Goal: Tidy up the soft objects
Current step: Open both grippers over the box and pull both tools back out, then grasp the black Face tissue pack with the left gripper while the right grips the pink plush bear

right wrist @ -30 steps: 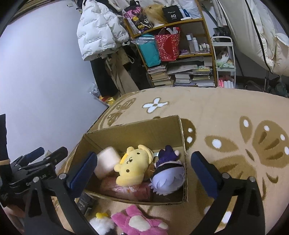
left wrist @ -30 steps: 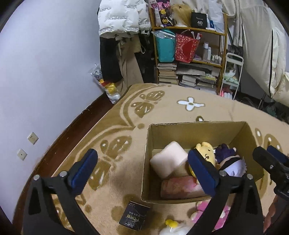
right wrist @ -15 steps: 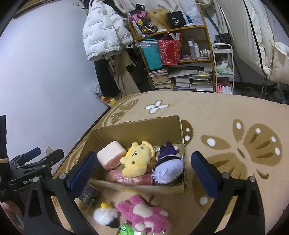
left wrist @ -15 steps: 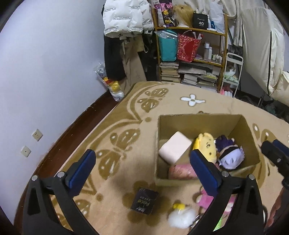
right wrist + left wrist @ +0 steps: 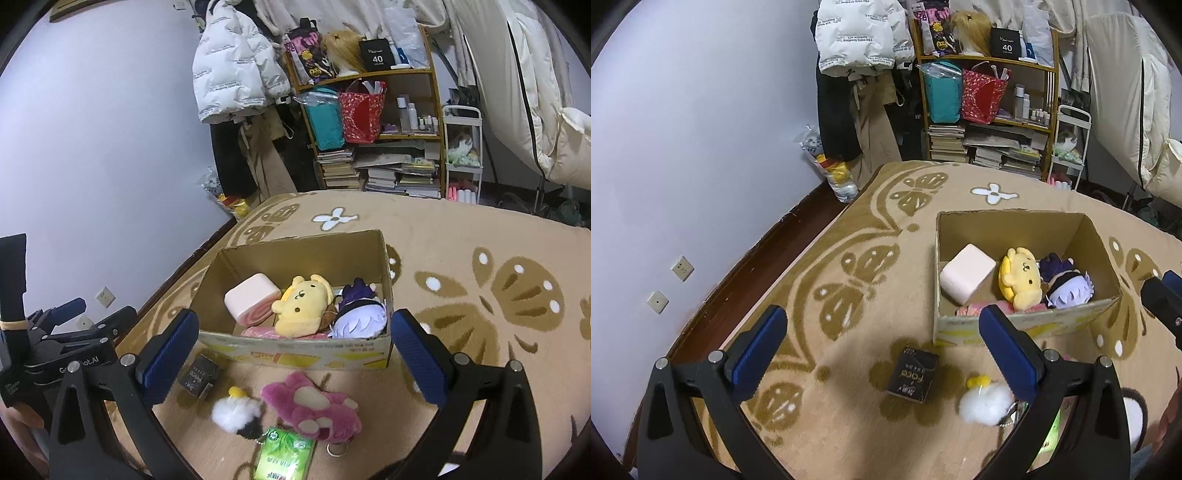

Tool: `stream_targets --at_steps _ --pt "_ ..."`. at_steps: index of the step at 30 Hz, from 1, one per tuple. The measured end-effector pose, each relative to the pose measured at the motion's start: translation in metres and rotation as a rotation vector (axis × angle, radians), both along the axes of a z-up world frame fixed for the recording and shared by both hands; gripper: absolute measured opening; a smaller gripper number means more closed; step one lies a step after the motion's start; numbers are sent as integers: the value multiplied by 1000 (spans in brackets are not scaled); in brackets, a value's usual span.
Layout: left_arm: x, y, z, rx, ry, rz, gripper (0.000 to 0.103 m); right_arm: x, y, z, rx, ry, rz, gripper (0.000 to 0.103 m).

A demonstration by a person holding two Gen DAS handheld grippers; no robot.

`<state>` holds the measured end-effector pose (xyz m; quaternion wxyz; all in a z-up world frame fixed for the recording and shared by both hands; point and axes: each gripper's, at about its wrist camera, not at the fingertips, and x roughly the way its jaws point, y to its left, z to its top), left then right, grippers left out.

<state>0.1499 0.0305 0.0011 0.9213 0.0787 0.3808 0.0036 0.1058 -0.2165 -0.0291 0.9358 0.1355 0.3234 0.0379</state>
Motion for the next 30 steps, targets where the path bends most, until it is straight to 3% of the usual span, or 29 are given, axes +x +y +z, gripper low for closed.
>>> stream_targets --at_steps 12,18,30 --pt "-14 13 -11 -40 50 14 103 -17 12 -8 -19 11 6 103" --pt "-8 18 -23 -60 87 27 103 -16 11 -28 14 54 10 103" --pt "12 19 -54 -62 183 43 103 -5 16 -79 -11 145 39 103"
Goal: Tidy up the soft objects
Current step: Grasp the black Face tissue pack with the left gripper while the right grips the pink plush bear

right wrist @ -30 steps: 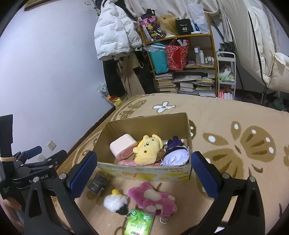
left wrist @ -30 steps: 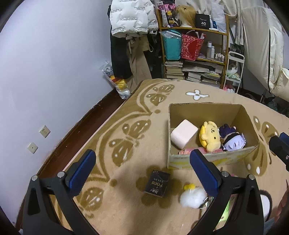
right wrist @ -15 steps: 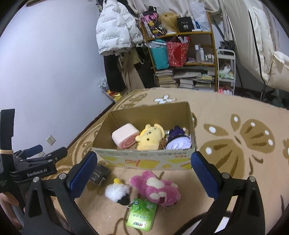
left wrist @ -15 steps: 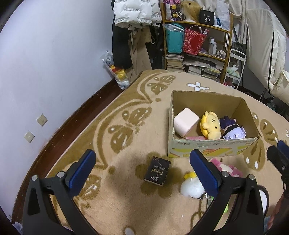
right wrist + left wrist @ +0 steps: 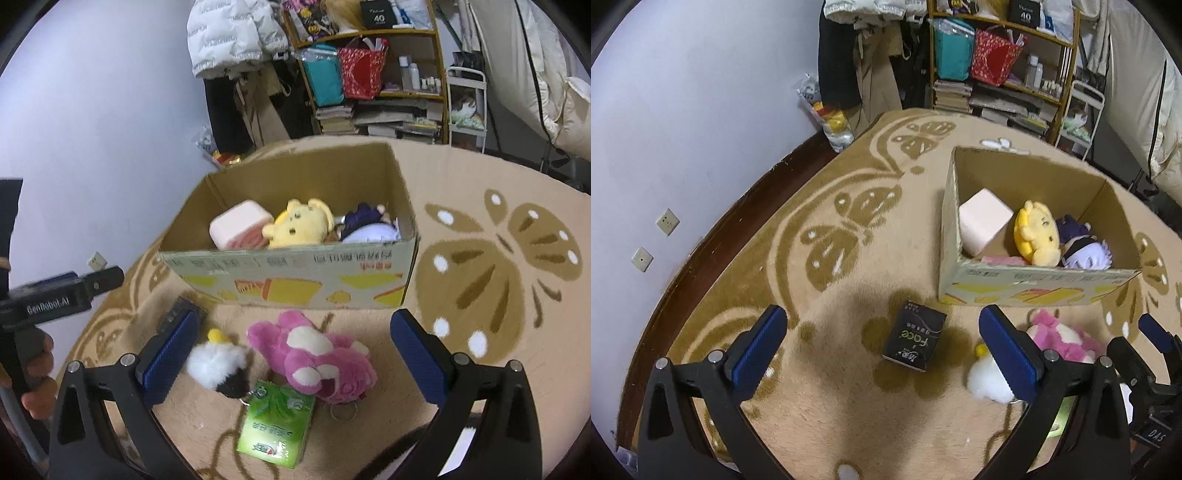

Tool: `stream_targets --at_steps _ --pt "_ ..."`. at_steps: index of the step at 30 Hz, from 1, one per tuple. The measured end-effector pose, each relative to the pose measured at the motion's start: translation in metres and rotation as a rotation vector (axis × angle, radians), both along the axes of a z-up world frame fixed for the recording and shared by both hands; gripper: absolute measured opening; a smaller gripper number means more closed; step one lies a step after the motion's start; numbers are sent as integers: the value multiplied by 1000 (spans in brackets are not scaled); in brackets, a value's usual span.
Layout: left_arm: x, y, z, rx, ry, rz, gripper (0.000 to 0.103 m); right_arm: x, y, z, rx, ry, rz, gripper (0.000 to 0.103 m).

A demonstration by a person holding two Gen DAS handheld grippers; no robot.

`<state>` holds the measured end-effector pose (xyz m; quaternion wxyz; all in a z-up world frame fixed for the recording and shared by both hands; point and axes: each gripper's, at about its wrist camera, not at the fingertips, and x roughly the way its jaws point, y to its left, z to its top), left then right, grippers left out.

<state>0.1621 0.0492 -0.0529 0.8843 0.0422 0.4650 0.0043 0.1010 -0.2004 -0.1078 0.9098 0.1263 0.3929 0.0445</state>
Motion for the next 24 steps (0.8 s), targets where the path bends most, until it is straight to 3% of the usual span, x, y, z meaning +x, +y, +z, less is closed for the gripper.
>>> stream_targets --at_steps 14,24 --pt "22 9 -47 -10 121 43 103 17 0 -41 20 90 13 103" --pt "37 -5 -77 63 181 9 103 27 -1 -57 27 131 23 103"
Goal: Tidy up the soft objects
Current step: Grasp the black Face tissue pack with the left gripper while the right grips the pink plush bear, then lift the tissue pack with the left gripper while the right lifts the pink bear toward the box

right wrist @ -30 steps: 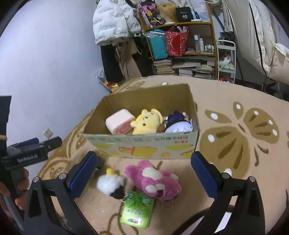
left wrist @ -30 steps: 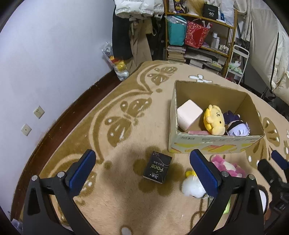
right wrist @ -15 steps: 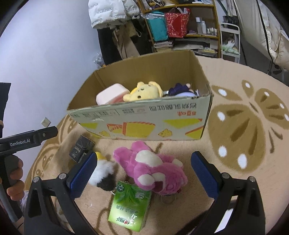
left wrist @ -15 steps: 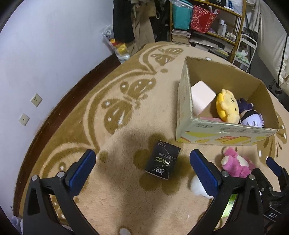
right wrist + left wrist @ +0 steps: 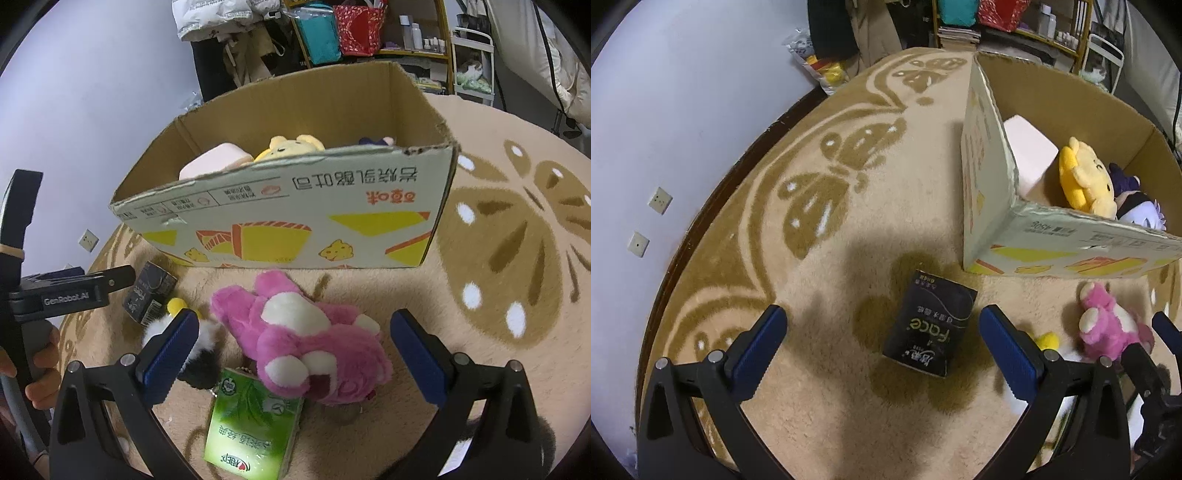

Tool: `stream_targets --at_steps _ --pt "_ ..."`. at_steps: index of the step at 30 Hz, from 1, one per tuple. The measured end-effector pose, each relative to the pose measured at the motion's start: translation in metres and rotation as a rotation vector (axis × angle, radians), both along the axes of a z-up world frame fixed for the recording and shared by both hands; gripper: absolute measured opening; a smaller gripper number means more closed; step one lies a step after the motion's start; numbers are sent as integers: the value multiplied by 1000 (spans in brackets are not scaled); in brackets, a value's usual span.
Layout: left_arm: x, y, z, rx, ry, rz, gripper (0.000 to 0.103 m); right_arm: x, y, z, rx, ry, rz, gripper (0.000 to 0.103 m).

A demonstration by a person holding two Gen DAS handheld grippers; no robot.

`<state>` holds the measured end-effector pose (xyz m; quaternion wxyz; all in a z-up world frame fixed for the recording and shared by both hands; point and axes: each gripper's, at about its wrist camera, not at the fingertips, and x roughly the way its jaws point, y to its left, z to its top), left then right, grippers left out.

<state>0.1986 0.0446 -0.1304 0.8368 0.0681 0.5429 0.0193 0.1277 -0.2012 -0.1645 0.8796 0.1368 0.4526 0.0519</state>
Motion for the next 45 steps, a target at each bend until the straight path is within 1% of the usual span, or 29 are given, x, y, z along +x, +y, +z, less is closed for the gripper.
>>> stream_targets --at_steps 7,12,16,24,27,30,32,36,38,39,40,41,43,45 --pt "10 3 -21 -41 55 27 103 6 8 -11 -20 27 24 103" --pt "15 2 -31 -41 74 32 103 12 11 -20 -44 51 32 103" --pt "17 1 -38 -37 90 30 103 16 11 -27 -39 72 30 103" --pt "18 -4 -44 -8 97 17 103 20 7 -36 -39 84 25 103" --pt "18 -5 -46 -26 99 14 102 21 5 -38 -27 102 33 103" --pt "19 -5 -48 -46 101 19 101 23 6 -40 -34 99 39 102" --pt "20 -6 -50 -49 103 18 92 24 7 -41 -36 91 46 98" --pt "21 -6 -54 -74 113 21 84 21 12 -41 -50 81 52 96" --pt "21 -7 -53 -79 106 19 72 20 11 -41 -44 78 50 94" --pt "20 -7 -53 -81 103 16 68 19 11 -41 -40 77 49 93" --pt "20 -8 -52 -82 99 12 57 18 9 -40 -34 76 46 93" --pt "19 -9 -51 -80 95 8 50 17 8 -40 -29 73 42 92" --pt "17 -10 -49 -63 86 4 46 15 5 -38 -23 69 37 91" --pt "15 -9 -47 -70 81 9 46 12 2 -36 -20 67 35 90"
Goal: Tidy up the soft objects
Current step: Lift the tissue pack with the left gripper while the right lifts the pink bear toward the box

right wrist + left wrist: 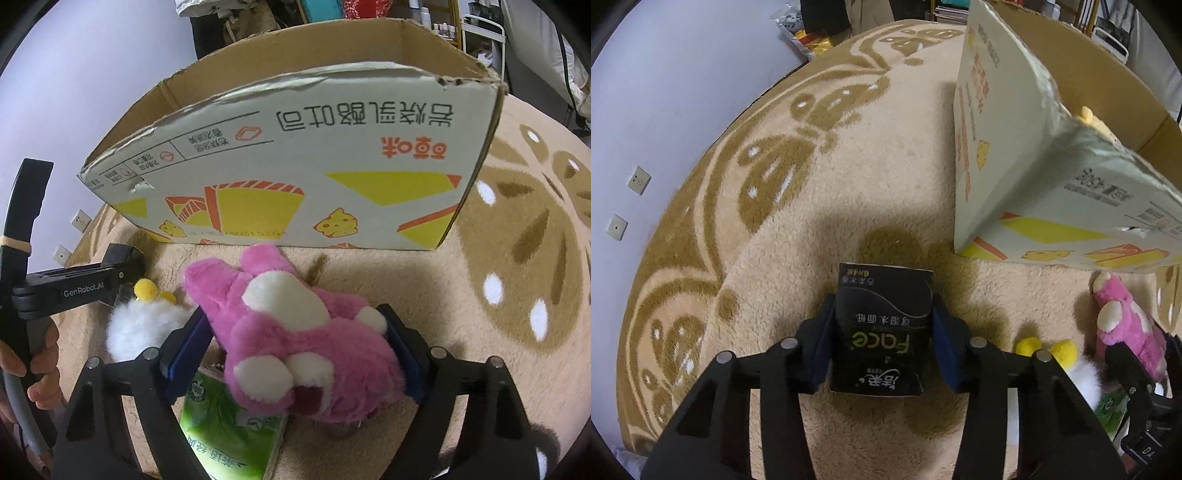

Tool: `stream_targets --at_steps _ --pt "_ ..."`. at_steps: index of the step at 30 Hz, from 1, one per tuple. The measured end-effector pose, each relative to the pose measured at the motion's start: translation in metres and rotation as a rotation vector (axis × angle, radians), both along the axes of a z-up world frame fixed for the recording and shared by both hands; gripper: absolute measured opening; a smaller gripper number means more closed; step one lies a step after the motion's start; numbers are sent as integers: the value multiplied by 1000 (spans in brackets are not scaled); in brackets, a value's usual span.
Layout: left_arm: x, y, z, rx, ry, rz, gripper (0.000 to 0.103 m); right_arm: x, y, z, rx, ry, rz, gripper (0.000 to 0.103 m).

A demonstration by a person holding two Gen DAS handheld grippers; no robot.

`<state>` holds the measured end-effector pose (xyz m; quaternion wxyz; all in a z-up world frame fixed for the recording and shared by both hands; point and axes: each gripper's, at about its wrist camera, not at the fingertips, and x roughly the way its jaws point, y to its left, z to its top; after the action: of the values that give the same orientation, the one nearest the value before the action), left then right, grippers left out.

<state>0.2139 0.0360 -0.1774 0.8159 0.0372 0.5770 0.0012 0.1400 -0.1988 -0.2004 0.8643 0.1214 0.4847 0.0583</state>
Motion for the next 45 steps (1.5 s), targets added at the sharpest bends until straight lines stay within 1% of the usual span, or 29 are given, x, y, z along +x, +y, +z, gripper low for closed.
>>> stream_targets --at_steps 4,9,12,19,26,30,34,39,42,45 --pt "-2 6 3 -36 -1 24 46 -6 -2 3 -1 -11 1 86" --pt "-7 9 8 -32 -14 50 46 -16 -7 10 15 -30 -9 85" --pt "-11 11 15 -19 -39 56 46 -22 -10 14 13 -43 -10 85" --pt "-20 15 31 -36 -88 70 46 -29 -16 19 22 -49 -23 85" --pt "-31 16 45 -35 -135 72 46 -41 -22 33 20 -99 -50 85" --pt "-38 16 63 -33 -200 69 46 -47 -24 41 19 -119 -59 85" --pt "-49 15 85 -28 -272 52 46 -54 -24 51 8 -159 -74 85" --pt "-61 12 111 39 -371 44 46 -65 -25 65 -2 -222 -101 85" --pt "-66 11 125 34 -412 37 46 -73 -26 77 -4 -269 -115 85" --pt "-69 9 136 39 -456 31 46 -78 -26 90 -27 -317 -113 85"
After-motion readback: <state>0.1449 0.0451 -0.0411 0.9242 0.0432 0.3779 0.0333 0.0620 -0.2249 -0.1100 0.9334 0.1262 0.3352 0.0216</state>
